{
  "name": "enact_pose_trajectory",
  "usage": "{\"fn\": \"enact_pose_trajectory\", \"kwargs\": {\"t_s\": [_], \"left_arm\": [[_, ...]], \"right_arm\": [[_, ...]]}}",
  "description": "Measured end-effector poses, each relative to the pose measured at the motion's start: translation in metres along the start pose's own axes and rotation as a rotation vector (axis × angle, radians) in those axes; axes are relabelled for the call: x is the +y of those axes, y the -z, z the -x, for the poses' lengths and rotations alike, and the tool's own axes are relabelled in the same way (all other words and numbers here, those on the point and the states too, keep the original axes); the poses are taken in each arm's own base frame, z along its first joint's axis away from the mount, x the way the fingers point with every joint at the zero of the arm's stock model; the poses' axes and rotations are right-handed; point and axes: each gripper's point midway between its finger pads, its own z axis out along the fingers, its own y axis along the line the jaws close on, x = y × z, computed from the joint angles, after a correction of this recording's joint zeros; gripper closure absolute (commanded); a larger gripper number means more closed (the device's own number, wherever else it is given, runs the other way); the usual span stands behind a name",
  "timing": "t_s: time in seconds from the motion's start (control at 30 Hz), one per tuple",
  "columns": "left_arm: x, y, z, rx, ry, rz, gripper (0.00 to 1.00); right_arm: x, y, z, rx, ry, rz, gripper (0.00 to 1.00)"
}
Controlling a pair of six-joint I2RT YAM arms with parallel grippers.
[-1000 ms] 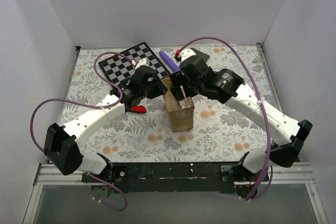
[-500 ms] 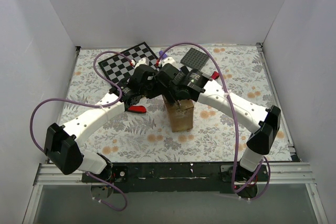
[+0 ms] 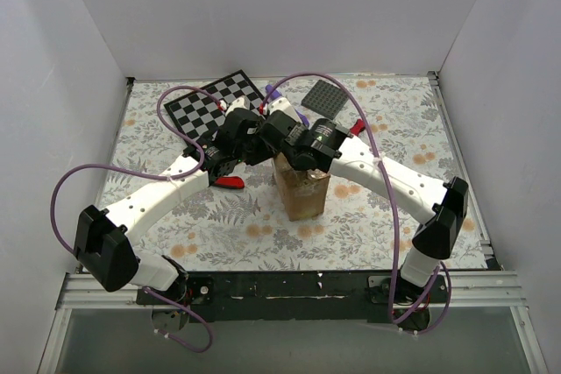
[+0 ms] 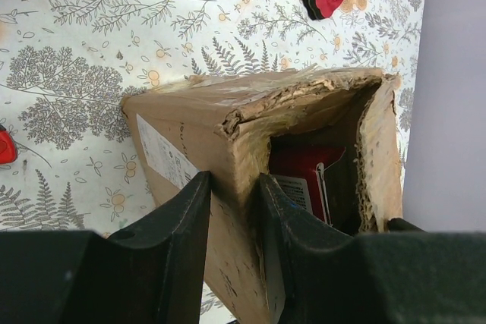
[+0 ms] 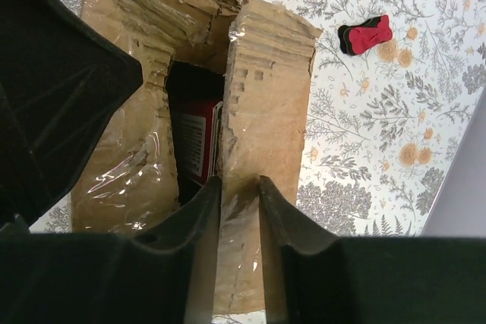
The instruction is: Unpack the express box
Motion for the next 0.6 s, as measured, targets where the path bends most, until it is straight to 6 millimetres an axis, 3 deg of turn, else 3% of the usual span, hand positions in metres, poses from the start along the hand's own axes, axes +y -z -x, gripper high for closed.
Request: {"fn": "enact_pose_trajectory", "kwargs": {"t_s": [0.13, 0.6], "left_arm": [[0.001, 0.0, 0.0, -0.003, 0.002, 0.003, 1.0], [0.002, -0.001, -0.001, -0.016, 0.011, -0.01, 1.0]], "right_arm": [[-0.001, 0.004, 0.003, -0.016, -0.009, 0.01, 0.98], [-0.009, 0.018, 0.005, -0.046, -0.082, 0.088, 0.99]]}}
